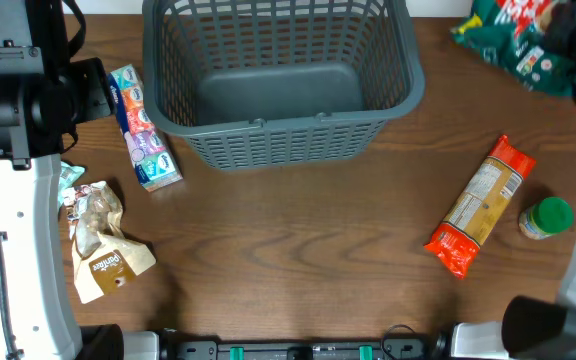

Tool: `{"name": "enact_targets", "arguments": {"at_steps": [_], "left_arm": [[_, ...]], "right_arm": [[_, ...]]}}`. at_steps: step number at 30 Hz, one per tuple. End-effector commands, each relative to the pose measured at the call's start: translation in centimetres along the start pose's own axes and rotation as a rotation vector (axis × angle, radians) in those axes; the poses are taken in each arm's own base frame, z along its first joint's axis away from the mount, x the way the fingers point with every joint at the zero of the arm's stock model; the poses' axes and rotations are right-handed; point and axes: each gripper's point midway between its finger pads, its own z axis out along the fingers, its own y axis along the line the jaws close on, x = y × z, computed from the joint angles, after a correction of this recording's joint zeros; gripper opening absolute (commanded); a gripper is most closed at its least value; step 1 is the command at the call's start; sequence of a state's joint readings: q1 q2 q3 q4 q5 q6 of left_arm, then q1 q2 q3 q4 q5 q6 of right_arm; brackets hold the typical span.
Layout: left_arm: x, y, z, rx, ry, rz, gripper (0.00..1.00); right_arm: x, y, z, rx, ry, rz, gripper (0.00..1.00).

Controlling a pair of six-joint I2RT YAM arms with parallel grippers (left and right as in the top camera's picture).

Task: Pack container
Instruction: 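Lift the green bag and drop it into the grey basket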

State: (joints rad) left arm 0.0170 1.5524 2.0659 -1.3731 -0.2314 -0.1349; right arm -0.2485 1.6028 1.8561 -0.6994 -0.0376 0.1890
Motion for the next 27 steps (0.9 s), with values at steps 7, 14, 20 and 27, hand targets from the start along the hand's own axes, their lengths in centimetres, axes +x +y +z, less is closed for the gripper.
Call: {"name": "enact_targets", "arguments": {"at_steps": [7, 14, 20, 27], "left_arm": [[-0.1, 2.6, 0.7, -0.047, 0.016, -0.114, 0.71], [0.2, 6.1, 1.2, -0.110, 0.033, -0.243, 0.72], [0.2, 6.3, 1.2, -0.112, 0.033, -0.246, 0.72], [0.2, 6.3, 1.2, -0.112, 0.034, -0.246, 0.73]], "right_arm": [[-3.0, 18.2, -9.3, -0.589, -0.273, -0.467, 0.01], [2.7, 26.7, -9.7, -0.788, -0.274, -0.756, 0.01], [9.5, 29.5, -5.7, -0.857, -0.086, -0.815, 0.01], [16.4, 30.7, -0.8, -0.881, 0.114, -0.832, 0.01]]}}
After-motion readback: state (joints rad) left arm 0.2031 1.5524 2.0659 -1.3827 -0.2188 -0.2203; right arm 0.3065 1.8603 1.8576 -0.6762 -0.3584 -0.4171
